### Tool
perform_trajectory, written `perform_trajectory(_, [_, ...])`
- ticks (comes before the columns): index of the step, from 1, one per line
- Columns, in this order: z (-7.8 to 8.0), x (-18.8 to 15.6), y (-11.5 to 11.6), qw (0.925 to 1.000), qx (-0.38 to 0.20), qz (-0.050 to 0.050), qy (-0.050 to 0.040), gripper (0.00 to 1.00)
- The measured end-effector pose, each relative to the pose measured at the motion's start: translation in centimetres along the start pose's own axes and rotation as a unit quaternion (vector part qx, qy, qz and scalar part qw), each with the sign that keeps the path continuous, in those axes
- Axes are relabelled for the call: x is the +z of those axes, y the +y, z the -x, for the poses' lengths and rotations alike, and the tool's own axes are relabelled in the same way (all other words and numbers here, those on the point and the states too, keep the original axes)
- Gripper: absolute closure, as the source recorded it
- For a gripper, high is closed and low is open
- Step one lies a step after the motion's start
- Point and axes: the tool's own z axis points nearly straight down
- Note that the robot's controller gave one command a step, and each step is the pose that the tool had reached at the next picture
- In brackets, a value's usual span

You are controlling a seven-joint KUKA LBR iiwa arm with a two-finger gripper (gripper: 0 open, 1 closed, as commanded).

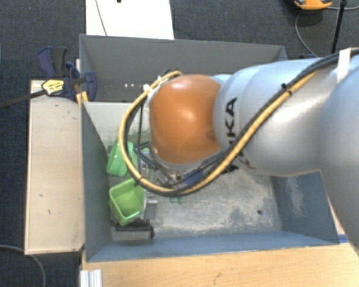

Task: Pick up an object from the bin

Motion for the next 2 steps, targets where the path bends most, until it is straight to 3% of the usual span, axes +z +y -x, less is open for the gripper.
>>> perform_trajectory(1, [0.2, 3.1, 0.4, 0.9995, -0.030, 0.001, -0.0027, 0.00])
perform_trajectory(2, [-0.1, 7.7, 1.0, 0.9882, -0.153, 0.000, -0.0003, 0.00])
